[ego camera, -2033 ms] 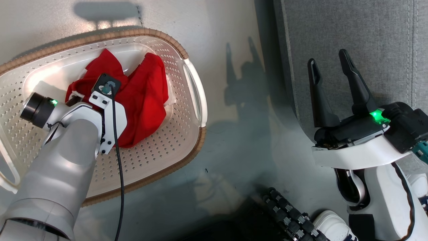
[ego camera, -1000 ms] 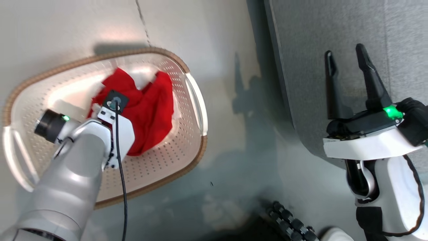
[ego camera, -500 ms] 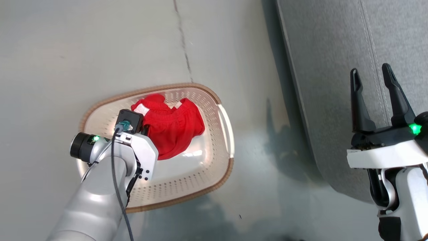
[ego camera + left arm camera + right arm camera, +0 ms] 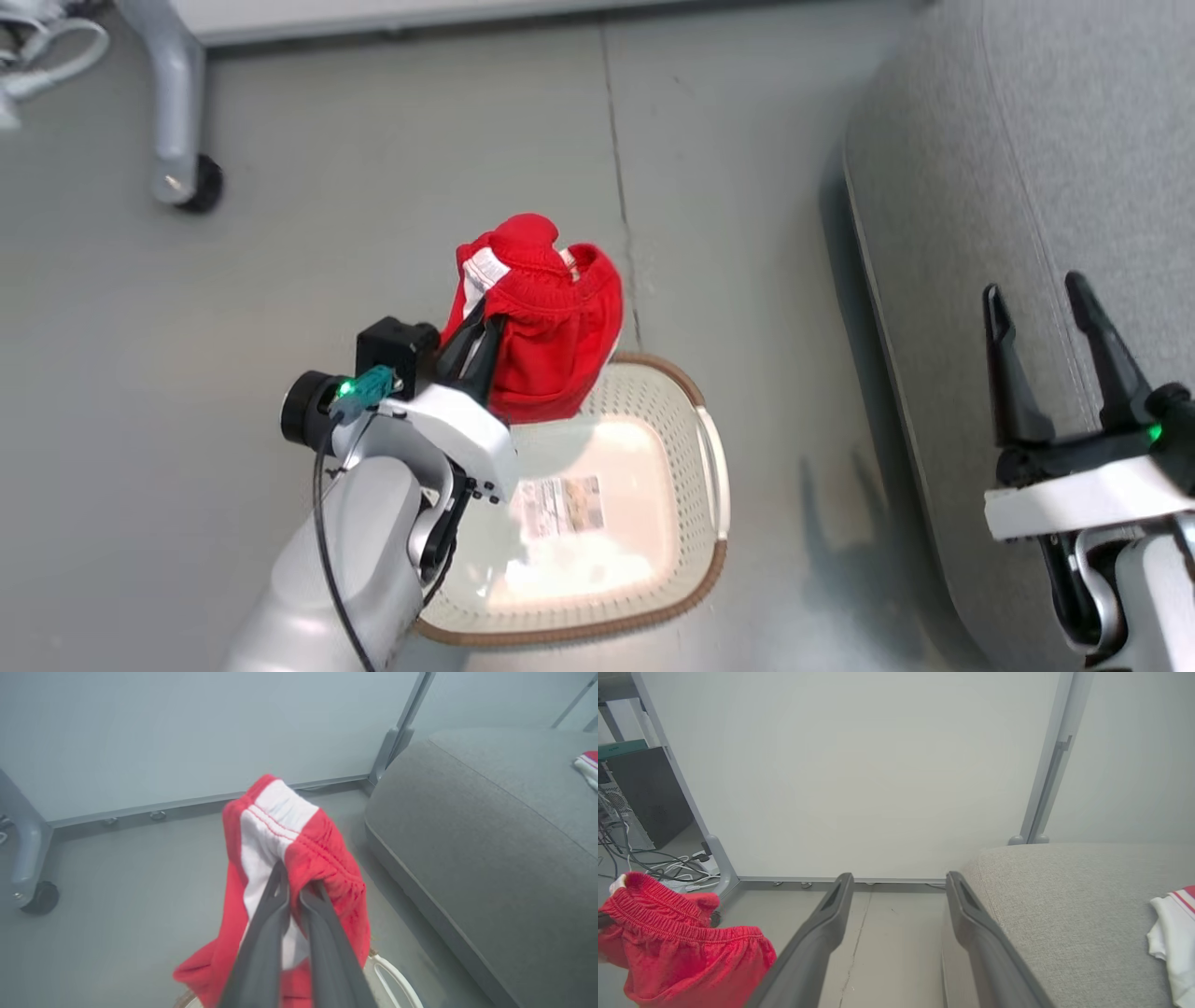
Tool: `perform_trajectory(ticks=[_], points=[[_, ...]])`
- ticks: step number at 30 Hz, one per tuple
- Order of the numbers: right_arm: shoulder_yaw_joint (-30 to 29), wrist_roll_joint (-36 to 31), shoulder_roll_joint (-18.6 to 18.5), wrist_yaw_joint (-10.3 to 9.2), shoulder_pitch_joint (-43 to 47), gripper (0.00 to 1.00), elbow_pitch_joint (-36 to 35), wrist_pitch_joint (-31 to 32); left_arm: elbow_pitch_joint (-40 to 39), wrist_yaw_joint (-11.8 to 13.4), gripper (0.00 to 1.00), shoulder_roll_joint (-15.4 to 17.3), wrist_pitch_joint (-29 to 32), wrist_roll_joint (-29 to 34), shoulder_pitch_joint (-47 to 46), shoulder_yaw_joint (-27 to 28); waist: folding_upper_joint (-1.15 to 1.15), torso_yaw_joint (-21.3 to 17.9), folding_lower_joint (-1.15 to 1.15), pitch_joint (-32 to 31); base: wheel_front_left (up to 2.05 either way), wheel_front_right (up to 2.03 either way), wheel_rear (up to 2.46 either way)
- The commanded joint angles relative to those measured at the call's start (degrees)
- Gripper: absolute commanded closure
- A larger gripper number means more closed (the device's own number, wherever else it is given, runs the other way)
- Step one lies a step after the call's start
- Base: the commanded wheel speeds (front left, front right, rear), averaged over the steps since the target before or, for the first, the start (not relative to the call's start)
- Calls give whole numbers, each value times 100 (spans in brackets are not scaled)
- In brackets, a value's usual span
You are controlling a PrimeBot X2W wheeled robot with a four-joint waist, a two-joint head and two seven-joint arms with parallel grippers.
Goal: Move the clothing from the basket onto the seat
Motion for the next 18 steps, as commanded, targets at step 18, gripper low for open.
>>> perform_trajectory(ticks=[18], points=[[139, 35, 47, 1, 775, 0, 157, -29, -3363, -182, 100, 24, -7, 55, 1759, 1518, 0, 321, 0, -1855, 0, 0, 0]])
